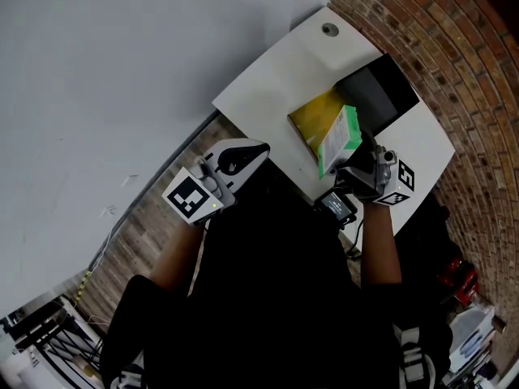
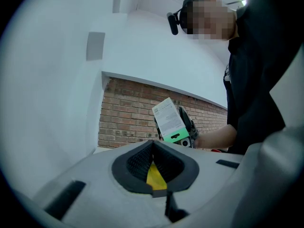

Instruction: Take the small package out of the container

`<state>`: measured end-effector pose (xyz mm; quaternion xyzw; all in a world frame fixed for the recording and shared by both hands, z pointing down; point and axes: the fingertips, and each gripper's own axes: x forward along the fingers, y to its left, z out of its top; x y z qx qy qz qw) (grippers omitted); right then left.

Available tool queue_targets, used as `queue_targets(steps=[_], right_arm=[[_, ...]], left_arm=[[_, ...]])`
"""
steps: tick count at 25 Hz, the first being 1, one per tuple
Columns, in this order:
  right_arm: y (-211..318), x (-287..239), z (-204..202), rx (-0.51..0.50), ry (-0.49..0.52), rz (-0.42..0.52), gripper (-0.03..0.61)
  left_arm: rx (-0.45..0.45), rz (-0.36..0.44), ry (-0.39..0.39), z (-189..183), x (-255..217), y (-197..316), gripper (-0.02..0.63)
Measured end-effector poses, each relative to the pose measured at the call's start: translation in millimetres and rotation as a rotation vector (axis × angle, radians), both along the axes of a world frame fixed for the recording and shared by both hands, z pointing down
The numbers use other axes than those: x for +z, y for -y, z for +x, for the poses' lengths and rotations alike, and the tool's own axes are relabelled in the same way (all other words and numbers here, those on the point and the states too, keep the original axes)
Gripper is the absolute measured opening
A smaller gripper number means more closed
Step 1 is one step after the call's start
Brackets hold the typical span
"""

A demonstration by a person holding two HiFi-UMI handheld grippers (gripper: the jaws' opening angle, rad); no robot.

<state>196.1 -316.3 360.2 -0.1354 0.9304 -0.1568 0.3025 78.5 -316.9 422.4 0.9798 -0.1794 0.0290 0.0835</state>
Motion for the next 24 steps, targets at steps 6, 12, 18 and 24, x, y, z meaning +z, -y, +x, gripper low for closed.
queue_targets(steps=[6, 12, 18, 24], right_arm=[[0.3, 1.8, 0.2, 0.0, -0.011, -0.004, 0.342], [0.0, 2.0, 0.5, -0.001, -0.006, 0.0, 0.342], [-0.5, 2.9, 0.3, -0.003, -0.005, -0.003, 0.342], [0.4, 4.2, 1.3, -0.004, -0.009, -0.005, 0.342]], left_arm=[[0.005, 0.0, 0.0, 1.7, -0.2, -0.3, 0.015], [0.012, -0.002, -0.004, 3.4, 1.3, 0.0, 0.015], [0.014, -0.02, 0.006, 3.8, 4.1, -0.5, 0.015], [0.014, -0.018, 0.006, 5.6, 5.6, 0.0, 0.015]])
